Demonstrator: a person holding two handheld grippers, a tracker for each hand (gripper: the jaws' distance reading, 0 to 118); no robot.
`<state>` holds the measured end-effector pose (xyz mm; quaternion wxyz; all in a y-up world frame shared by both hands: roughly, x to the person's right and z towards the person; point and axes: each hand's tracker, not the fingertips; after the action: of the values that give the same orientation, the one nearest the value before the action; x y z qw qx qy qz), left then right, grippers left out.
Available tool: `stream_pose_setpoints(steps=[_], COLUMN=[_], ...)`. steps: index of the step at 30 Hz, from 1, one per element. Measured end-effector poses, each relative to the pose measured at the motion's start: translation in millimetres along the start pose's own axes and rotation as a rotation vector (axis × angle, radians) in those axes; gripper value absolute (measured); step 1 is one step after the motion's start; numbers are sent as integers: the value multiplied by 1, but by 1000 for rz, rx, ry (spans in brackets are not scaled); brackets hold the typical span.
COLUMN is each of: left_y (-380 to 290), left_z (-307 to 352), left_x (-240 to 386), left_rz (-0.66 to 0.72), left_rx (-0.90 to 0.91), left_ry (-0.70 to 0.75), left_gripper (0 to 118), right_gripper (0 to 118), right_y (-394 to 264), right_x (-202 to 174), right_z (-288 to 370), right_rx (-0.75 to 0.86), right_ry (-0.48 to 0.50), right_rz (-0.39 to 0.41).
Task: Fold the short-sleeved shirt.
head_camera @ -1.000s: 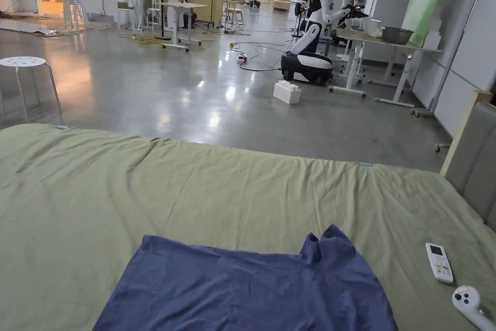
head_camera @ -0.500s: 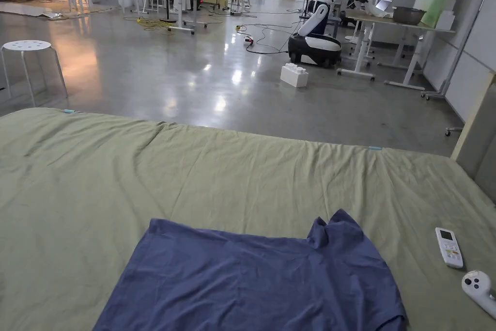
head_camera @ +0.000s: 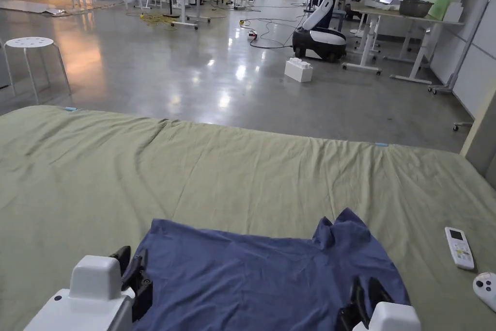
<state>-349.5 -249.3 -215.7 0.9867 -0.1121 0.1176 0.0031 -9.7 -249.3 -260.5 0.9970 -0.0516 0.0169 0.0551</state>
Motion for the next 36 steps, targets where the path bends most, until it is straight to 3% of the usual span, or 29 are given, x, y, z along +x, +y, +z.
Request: stream_pose_setpoints(steps=[3,4,5,6,7,13,20,22,23,24,27,32,36], left_y=[6,7,8,9,8,-2,-23,-30,-36,-41,-48,-57,-67], left_z=[-5,-8,-11,-17,-23,-93,-244,-288,-308,-325,-370,-412,-424], left_x=[10,13,14,14,13,-8,-51,-61,-62,-62,-58,-63,-58], left_rz=[-1,12,26,44,71,96,170,173,171,173,138,193,58], left_rx=[6,-2,-14,-30,-50,-183,-452,-540,-590,-637,-698,-723,-793], left_ry=[-11,-26,-30,-40,-71,-99,-100,-108,-106,-106,-101,-106,-41], left_gripper=[7,5,2,0,0,0,1,21,47,47,68,68,67], right_gripper=[6,1,1,1,1,0,0,0,0,0,0,0,0], right_y=[8,7,9,14,13,3,-29,-38,-43,-48,-61,-85,-97], right_x=[-1,-1,-3,-5,-4,-3,-3,-1,0,1,6,19,29], right_z=[-5,-10,-12,-15,-20,-55,-96,-106,-110,-114,-123,-125,-125], right_rx=[65,27,32,76,47,-29,-143,-174,-188,-204,-253,-354,-388], right_ry=[-4,23,10,2,3,24,36,38,34,31,18,-12,-45], right_rz=[36,-22,-8,61,31,17,28,19,23,30,33,28,36])
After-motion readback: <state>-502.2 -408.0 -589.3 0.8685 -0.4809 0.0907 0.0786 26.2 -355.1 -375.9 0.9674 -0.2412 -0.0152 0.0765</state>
